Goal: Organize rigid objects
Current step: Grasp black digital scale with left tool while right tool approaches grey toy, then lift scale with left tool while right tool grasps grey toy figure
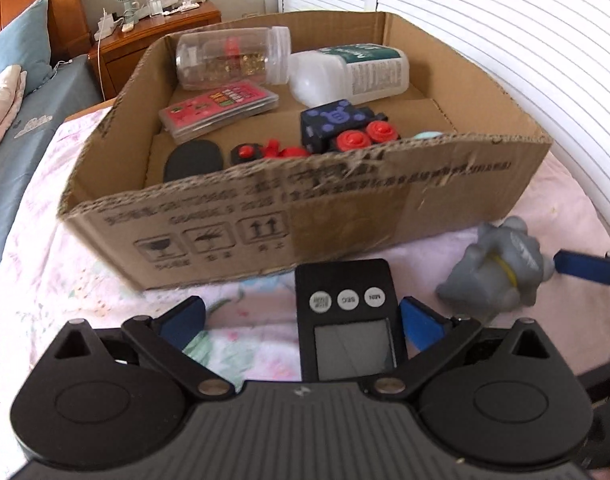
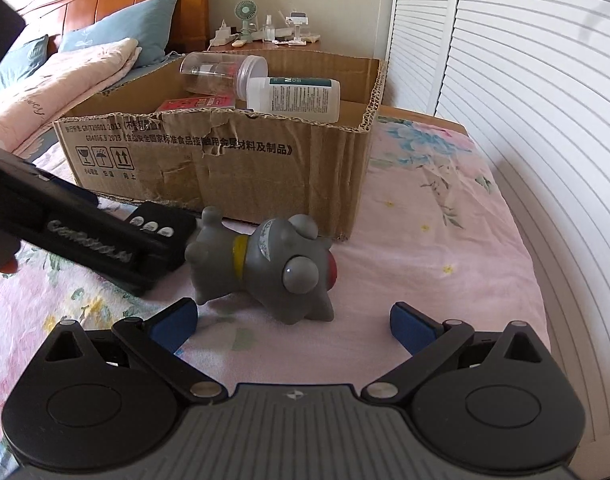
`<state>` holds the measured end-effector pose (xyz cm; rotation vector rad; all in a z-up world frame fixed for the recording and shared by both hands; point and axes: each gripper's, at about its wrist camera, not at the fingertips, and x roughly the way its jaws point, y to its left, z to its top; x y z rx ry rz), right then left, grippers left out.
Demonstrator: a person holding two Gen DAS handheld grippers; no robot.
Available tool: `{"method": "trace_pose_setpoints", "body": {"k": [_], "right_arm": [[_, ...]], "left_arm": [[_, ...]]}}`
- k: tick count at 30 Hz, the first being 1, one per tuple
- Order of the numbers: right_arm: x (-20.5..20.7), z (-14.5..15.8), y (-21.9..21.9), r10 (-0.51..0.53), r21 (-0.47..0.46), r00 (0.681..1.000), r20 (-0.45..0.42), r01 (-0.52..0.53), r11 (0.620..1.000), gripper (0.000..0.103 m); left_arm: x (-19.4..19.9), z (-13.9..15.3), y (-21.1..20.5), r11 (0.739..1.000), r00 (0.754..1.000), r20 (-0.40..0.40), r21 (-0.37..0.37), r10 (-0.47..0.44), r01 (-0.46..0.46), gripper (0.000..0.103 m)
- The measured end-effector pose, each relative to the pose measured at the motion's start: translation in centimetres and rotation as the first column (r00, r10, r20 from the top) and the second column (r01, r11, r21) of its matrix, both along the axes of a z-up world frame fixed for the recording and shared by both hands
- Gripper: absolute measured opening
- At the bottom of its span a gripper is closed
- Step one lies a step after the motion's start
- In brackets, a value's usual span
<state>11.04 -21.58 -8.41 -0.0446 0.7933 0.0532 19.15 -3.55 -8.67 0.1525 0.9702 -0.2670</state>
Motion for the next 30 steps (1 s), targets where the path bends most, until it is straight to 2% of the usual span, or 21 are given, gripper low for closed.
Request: {"method": "trace_pose_setpoints", "body": {"k": [4,6,9,11,13,18,26,30], "right_arm": [[-0.1,0.0,0.0,0.001,0.000,1.000,0.003,-0.001,1.000,0.103],[-0.1,0.0,0.0,0.000,0.000,1.000,0.003,0.000,1.000,0.103],[-0.1,0.0,0.0,0.001,0.000,1.000,0.004,-0.001,1.000,0.103],[-0.1,0.0,0.0,0.000,-0.001,1.000,0.005,0.000,1.000,0.103],[-0.1,0.0,0.0,0.001,-0.001,1.000,0.007,-0.001,1.000,0.103],[-0.2,0.0,0.0,-0.001,-0.001,1.000,0.013,0.001,1.000,0.103],[0.0,-0.1,0.2,0.000,-0.001,1.000,0.001,0.000,1.000,0.103],[0.6,0.1,0.7,0.006,-0.002,1.000,-0.016,-0.006,1.000,0.103]], "left_arm": [[-0.6,0.0,1.4,1.000,1.000,0.011,0.006,-0.021,0.021,0.102],[-1.0,0.1,1.7,0.998,0.998,0.028,0.006,-0.062,0.062,0.098],[-1.2,0.3,1.6,0.992,0.992,0.044,-0.021,-0.121,0.122,0.079],[-1.3,0.5,1.2,0.987,0.987,0.050,-0.032,-0.153,0.155,0.062],[-1.4,0.6,0.7,0.982,0.982,0.053,-0.036,-0.184,0.186,0.052],[-1.6,0.8,0.6,0.980,0.980,0.048,-0.034,-0.194,0.196,0.051],[-2.6,1.0,3.7,0.990,0.989,0.044,-0.001,-0.143,0.143,0.051],[-2.7,1.0,4.9,0.992,0.992,0.034,-0.014,-0.122,0.122,0.051]]}}
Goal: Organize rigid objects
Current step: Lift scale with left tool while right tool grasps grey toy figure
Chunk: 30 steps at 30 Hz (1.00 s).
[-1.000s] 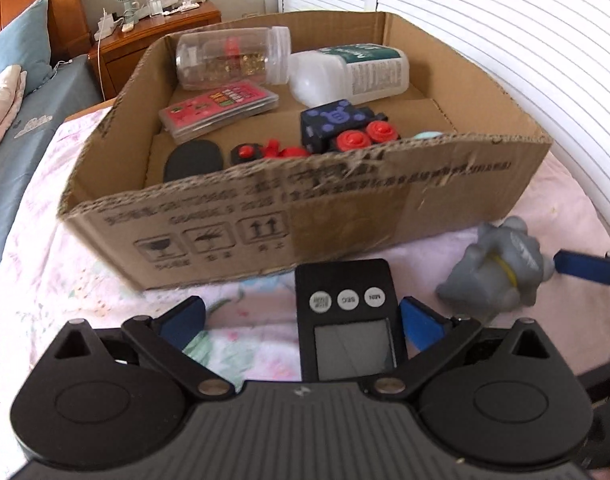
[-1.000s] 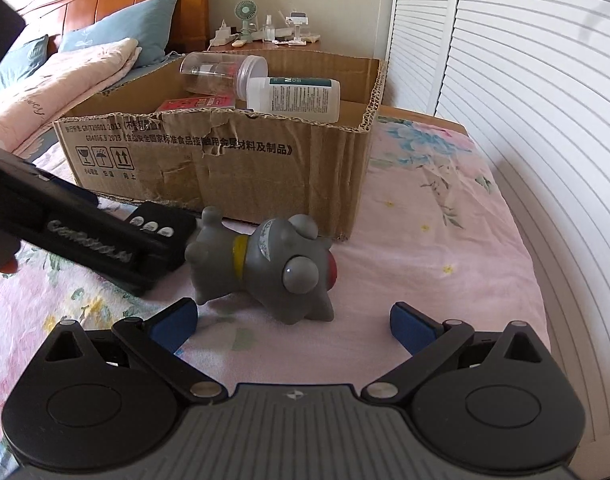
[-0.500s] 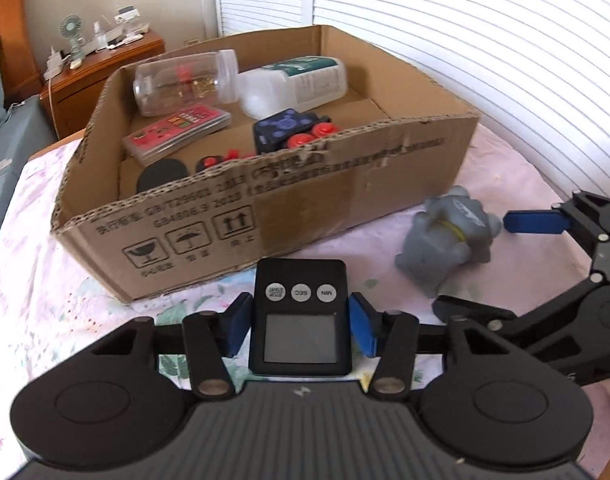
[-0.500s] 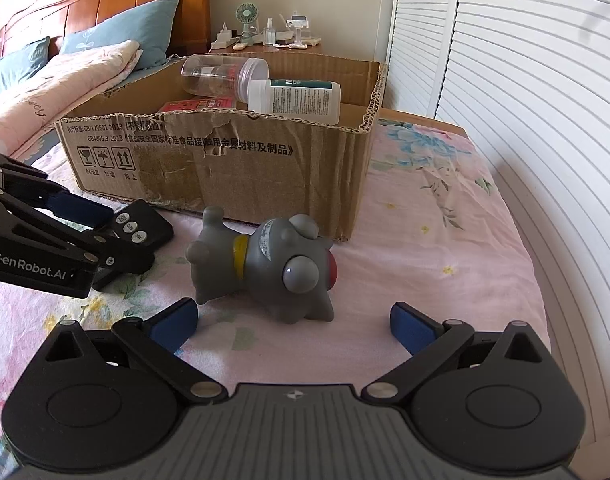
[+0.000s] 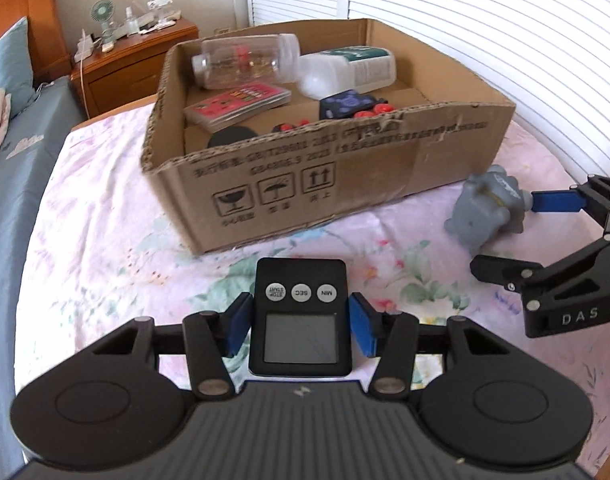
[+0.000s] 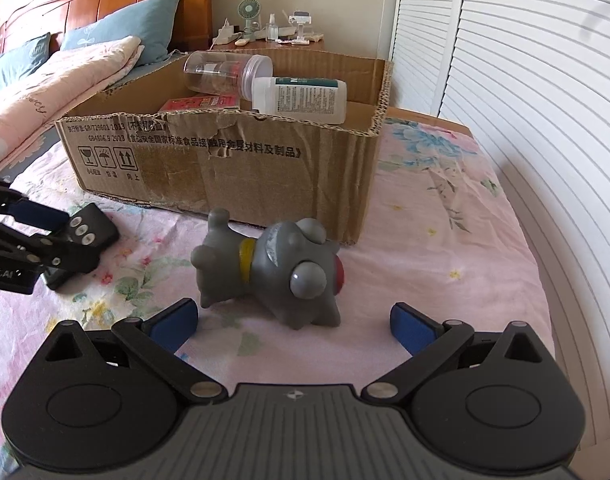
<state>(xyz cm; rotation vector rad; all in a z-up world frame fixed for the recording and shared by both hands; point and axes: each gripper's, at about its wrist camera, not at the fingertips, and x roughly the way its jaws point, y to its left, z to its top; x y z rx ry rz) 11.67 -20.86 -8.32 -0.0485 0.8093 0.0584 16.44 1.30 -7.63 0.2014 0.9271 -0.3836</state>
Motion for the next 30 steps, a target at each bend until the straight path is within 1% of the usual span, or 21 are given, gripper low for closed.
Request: {"method": "trace_pose_setpoints", "body": {"k": [10,14,16,18,21,22,23,24,27,30], "right_arm": [[2.2,0.0,1.2,0.022,0.001,1.000,-0.006,-0.022,1.000,0.103],[2.8,0.0,1.4,0.019,-0.003,1.000,-0.009,-0.019,1.000,0.103],[2.7,0.1,1.4,0.019,-0.006,1.000,-0.004,-0.019,1.000,0.098],[2.7,0.3,1.5,0.020,-0.011,1.000,-0.001,-0.020,1.000,0.095],[2.5,0.6,1.4,0.023,0.005,1.000,0.002,-0.023,1.000,0.089],[2.5,0.7,1.4,0.022,0.011,1.000,0.004,-0.022,1.000,0.085],[2.4,0.7,1.4,0.018,0.005,1.000,0.002,-0.018,1.000,0.084],[2.5,0.7,1.4,0.013,-0.010,1.000,-0.003,-0.013,1.000,0.079],[2.3,0.9,1.3,0.014,-0.009,1.000,-0.013,-0.014,1.000,0.077],[2.0,1.3,1.2,0.025,-0.008,1.000,-0.009,-0.025,1.000,0.077]], "left_arm": [[-0.1,-0.1,0.3,1.000,1.000,0.005,-0.015,-0.013,0.013,0.051],[-0.2,-0.2,0.4,1.000,1.000,0.014,-0.012,-0.018,0.018,0.053],[-0.3,-0.1,0.3,1.000,1.000,0.018,-0.006,-0.023,0.023,0.053],[-0.4,-0.1,0.1,1.000,0.999,0.021,0.000,-0.027,0.027,0.054],[-0.2,-0.1,0.1,1.000,0.999,0.016,-0.005,-0.028,0.028,0.055],[-0.1,-0.1,0.2,1.000,1.000,0.011,-0.010,-0.024,0.024,0.055],[-0.1,-0.1,0.2,1.000,1.000,0.008,-0.012,-0.024,0.024,0.053],[-0.1,-0.1,0.3,0.999,1.000,0.007,-0.016,-0.027,0.028,0.052],[-0.3,0.0,0.1,0.999,0.999,0.009,-0.009,-0.041,0.041,0.051],[-0.3,0.1,0.1,0.998,0.998,-0.006,-0.010,-0.060,0.060,0.051]]}}
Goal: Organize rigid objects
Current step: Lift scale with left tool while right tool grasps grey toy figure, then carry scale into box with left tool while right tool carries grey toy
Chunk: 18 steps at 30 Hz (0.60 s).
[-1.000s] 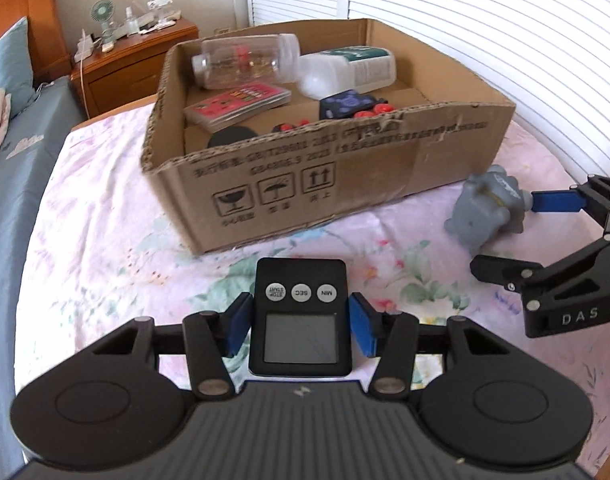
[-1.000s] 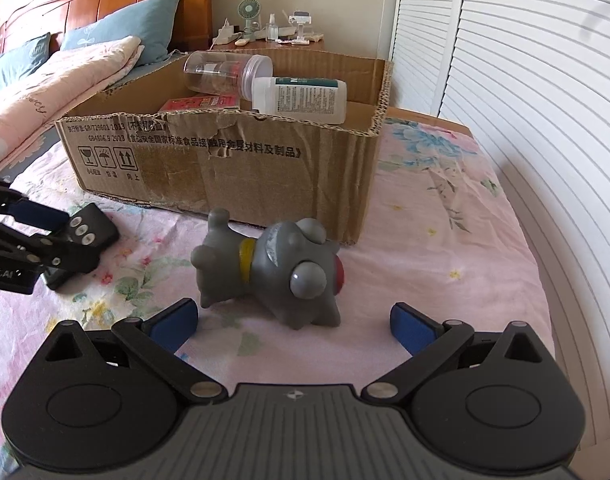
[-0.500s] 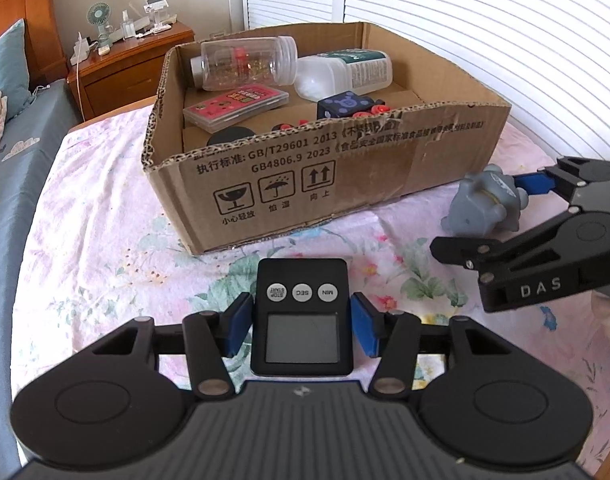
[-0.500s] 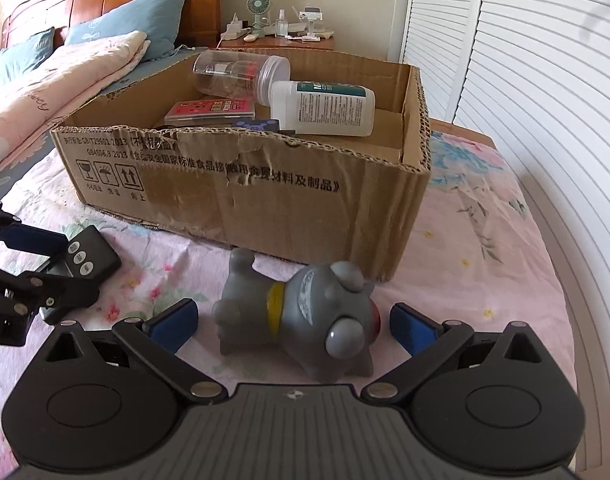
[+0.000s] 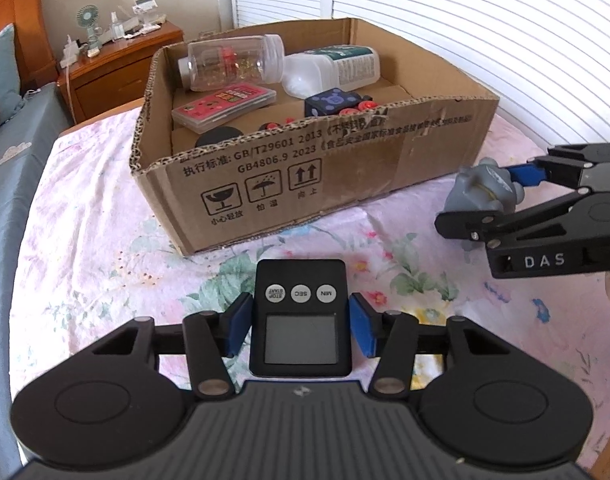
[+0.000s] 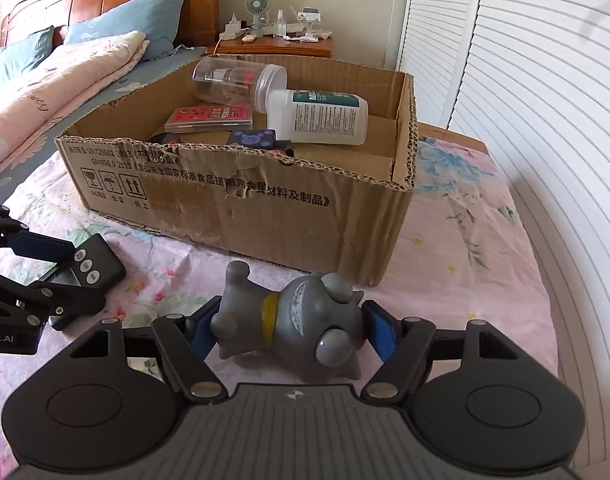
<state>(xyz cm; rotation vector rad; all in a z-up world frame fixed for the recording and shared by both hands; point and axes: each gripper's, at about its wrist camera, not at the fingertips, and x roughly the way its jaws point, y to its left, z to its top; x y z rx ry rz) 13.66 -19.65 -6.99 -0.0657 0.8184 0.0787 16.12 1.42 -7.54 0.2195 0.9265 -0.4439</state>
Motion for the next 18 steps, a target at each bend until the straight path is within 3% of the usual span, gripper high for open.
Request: {"method": "trace_pose_setpoints", "body": {"k": [11,18], "right_arm": [[-2.0,3.1,-0.4,0.076,-0.023,0.997,0.034,-0.075,0.997,0.077],[-2.6,5.6,-0.2,0.114,-0.039,0.990,0.087,-0.110,0.993,0.077]], "left_arm": [[-0.8,2.1,0.4,0.999,0.999,-0.013,0.011,-0.048,0.048,0.051],[-1.0,5.4,0.4,0.997,0.997,0.022,-0.009,-0.073,0.073,0.051]]}}
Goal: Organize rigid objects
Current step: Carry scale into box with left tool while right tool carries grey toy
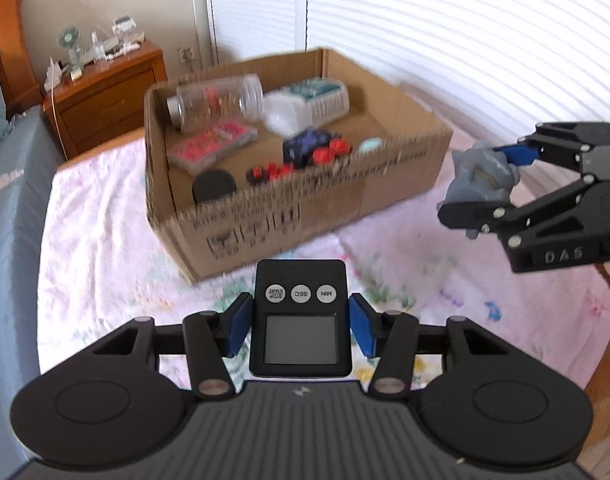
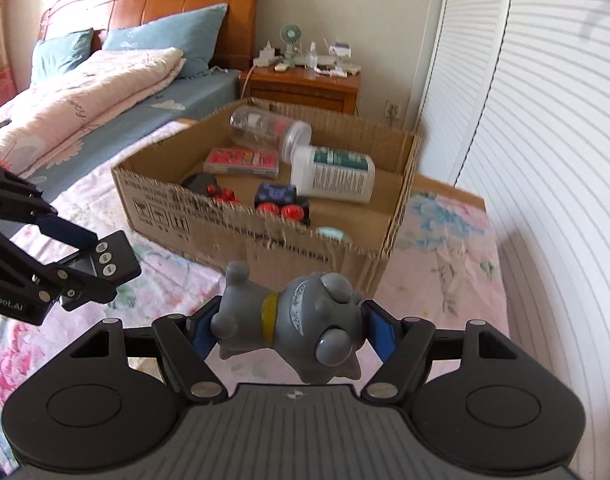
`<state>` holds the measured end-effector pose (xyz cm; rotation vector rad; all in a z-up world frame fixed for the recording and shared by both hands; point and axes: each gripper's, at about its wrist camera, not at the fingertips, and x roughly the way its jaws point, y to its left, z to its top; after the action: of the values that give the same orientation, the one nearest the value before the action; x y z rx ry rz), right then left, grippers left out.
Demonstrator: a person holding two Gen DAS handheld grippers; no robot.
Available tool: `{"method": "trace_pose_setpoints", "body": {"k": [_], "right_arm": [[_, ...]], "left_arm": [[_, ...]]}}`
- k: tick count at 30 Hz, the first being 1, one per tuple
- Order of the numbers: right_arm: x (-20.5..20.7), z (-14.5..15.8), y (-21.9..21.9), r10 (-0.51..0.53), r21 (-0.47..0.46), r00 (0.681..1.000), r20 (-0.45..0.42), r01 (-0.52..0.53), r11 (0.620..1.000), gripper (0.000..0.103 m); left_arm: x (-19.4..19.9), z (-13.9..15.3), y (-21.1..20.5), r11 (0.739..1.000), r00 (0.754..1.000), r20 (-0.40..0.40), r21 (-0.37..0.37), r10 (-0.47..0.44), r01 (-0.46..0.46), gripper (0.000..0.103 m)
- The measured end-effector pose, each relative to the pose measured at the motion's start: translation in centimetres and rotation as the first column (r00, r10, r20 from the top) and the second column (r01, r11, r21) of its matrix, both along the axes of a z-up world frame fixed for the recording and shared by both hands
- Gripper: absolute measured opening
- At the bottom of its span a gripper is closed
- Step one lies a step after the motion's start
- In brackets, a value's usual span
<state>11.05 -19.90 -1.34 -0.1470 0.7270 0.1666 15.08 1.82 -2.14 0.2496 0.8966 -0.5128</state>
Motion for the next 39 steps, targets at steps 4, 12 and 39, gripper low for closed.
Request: {"method": "trace_pose_setpoints", "body": {"k": [4,12,39], "right_arm": [[0.0,1.6,0.3,0.018,-0.004,0.999,0.040,-0.018,1.000,0.077],[0.9,3.4,0.5,0.024,0.005,0.996,0.085,-0.024,1.000,0.077],[4.7,5.2,2.5,0.048,0.012,0.998,0.045,-0.049,0.999,0.077]], "left_arm": [[0.6,2.6,0.0,1.000,0.999,0.041,-0.026,-0.004,0.005,0.051],[5.3,4.9,-1.3,0.999,0.993,0.117,-0.048,0.028,-0.023,0.051],[4.0,5.4,3.3,0.981,0.970,0.154,-0.080,0.189,-0.179,0.101]]}}
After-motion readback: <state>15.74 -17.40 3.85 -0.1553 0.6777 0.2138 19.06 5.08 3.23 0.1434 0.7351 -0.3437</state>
